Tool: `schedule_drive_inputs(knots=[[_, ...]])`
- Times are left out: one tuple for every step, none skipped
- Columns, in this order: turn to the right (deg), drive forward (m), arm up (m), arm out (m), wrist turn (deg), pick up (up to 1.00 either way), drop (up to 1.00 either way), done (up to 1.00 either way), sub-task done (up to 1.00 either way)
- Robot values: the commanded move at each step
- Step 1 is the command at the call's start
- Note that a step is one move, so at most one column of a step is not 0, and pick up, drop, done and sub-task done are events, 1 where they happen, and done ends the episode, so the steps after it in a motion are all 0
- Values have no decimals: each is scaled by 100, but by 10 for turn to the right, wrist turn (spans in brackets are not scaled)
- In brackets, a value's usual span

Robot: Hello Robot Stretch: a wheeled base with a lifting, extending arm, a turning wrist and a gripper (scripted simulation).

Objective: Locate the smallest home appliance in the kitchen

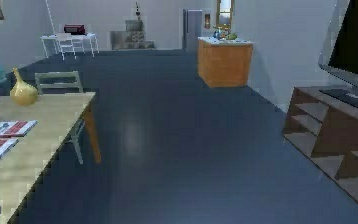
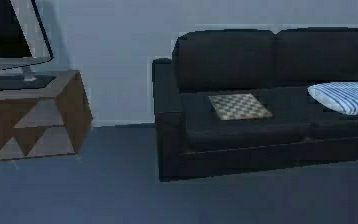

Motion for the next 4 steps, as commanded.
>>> schedule_drive_inputs(knots=[[0,100,0,0,0,0,0,0,0],[0,100,0,0,0,0,0,0,0],[0,100,0,0,0,0,0,0,0],[0,100,0,0,0,0,0,0,0]])
